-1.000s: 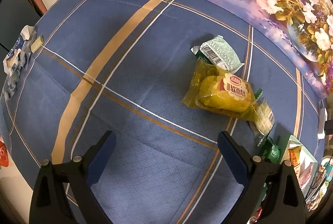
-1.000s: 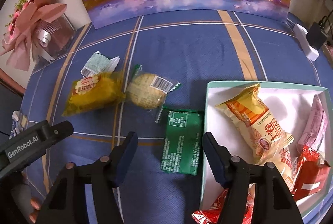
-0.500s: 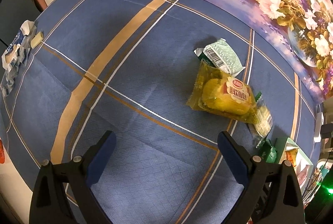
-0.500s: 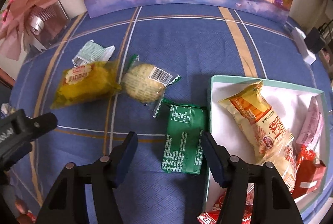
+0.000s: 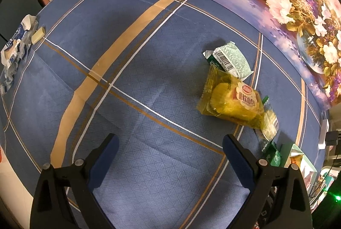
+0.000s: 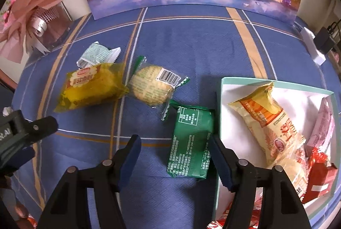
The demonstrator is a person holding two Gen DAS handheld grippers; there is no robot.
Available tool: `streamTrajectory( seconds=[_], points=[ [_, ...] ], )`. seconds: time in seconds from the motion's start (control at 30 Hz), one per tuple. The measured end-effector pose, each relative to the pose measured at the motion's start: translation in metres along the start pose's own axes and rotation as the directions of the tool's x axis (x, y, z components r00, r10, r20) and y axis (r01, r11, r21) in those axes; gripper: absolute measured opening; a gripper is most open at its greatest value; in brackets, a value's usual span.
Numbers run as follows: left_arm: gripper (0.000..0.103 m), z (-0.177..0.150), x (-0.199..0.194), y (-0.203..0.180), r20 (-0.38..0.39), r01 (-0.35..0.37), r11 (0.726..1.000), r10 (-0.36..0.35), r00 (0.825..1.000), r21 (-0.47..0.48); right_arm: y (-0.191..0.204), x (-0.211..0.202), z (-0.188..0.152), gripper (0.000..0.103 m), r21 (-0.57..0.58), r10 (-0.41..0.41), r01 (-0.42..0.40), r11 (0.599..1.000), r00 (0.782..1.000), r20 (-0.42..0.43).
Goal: Organize snacks
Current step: 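Grasp the yellow soft-bread packet with the left tool while the right tool grasps the green packet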
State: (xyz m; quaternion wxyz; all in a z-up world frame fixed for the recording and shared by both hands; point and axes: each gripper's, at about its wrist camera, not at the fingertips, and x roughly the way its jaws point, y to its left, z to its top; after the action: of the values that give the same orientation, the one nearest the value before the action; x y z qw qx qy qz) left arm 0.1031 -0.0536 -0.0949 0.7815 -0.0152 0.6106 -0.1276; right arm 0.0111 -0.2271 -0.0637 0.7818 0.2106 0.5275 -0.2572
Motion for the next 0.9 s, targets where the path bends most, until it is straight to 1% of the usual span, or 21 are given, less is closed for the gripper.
streamTrajectory(
  seconds=[0.13, 0.3, 0.37, 0.43, 0.57, 0.8, 0.9],
  points=[
    [0.098, 0.0, 0.0, 0.0, 0.0, 0.0, 1.0, 0.0, 1.0, 0.001, 0.006, -0.001, -0.002, 0.069, -0.004, 0.056, -0.056, 0.998, 0.998, -0.002],
    [0.098, 0.002, 0.002, 0.001, -0.004, -0.001, 1.0, 0.001, 1.0, -0.001, 0.005, -0.002, -0.003, 0.067, 0.014, 0.067, -0.067, 0.998, 0.998, 0.002],
    [0.098, 0.002, 0.003, 0.001, -0.004, 0.0, 1.0, 0.0, 1.0, 0.0, 0.002, -0.001, -0.002, 0.067, 0.024, 0.053, -0.053, 0.998, 0.999, 0.004],
    [0.098, 0.002, 0.003, 0.001, -0.001, 0.003, 1.0, -0.003, 1.0, 0.002, -0.002, 0.002, -0.002, 0.064, 0.026, 0.017, -0.017, 1.0, 1.0, -0.002],
    [0.098, 0.003, 0.001, -0.002, 0.019, 0.011, 1.0, -0.012, 1.0, 0.02, -0.008, 0.009, -0.002, 0.061, 0.062, 0.027, -0.026, 0.998, 0.999, -0.018],
    [0.098, 0.008, -0.001, -0.01, 0.051, 0.045, 0.998, -0.047, 0.998, 0.039, -0.011, 0.012, 0.005, 0.057, 0.093, 0.021, -0.02, 0.995, 1.0, -0.01],
    [0.098, 0.011, -0.002, -0.015, 0.062, 0.066, 0.997, -0.069, 0.996, 0.045, -0.012, 0.014, 0.008, 0.051, 0.102, 0.012, -0.011, 0.995, 1.0, -0.007]
  ],
)
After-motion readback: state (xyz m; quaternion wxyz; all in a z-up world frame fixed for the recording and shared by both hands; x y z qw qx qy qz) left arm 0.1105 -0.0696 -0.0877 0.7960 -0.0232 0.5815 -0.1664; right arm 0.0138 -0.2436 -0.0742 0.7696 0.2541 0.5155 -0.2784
